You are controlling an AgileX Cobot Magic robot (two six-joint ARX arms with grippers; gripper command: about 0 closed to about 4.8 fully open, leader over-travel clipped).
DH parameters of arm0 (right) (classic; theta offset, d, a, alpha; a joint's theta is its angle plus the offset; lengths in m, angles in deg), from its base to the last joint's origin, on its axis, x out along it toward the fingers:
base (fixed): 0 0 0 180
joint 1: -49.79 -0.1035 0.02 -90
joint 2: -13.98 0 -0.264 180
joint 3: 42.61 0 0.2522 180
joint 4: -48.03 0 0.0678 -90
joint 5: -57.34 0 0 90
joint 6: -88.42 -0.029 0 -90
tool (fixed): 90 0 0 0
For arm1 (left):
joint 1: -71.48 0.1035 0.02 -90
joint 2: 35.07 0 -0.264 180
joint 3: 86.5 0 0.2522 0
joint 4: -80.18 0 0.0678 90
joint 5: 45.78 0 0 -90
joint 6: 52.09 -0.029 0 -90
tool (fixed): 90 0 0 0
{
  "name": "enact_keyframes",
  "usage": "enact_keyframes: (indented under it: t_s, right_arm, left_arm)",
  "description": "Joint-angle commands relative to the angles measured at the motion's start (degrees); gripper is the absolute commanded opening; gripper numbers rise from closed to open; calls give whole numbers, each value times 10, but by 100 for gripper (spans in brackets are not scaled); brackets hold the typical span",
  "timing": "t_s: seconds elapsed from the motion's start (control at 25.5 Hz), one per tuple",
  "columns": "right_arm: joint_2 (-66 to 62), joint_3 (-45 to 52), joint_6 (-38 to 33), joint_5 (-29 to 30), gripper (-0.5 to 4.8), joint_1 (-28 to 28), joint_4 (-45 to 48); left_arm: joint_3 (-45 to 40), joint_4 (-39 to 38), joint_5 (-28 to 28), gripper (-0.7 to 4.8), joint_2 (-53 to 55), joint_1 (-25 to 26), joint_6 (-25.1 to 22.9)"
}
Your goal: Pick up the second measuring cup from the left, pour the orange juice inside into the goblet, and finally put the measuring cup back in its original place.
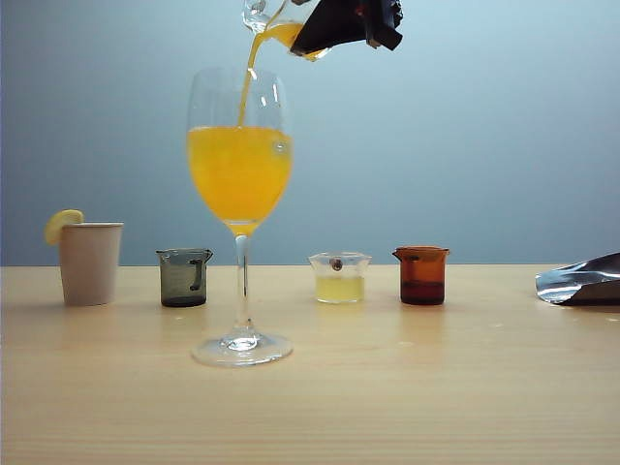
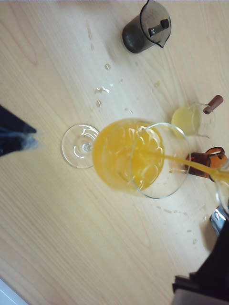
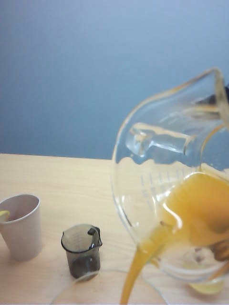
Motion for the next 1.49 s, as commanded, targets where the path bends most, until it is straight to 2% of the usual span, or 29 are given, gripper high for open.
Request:
enact_keyframes:
  t_s: [0.04,0.24,0.63,0.9,1.18,1.33,1.49]
  right_arm:
    - [4,-5,13,0,147,-1,22]
    - [4,-5,23,0,147,-1,23]
    - [4,-5,134,-18,147,-15,24]
    - [4,-5,148,-22,147,-29,24]
    - [4,-5,192,-22,147,-30,24]
    - [4,-5,235,-22,147,-30,24]
    - [4,-5,251,-37,147,-33,31]
  left_arm:
    - [2,-2,2,-6,-1,0,-2]
    - [2,-6,2,-6,-1,0,-2]
    - [2,-15,2,-6,-1,0,-3]
    - [2,-16,2,-6,-1,0,-3]
    - [2,-18,2,-6,-1,0,-3]
    - [2,-18,2,-6,-1,0,-25]
    - [2,-18,2,-6,-1,0,-26]
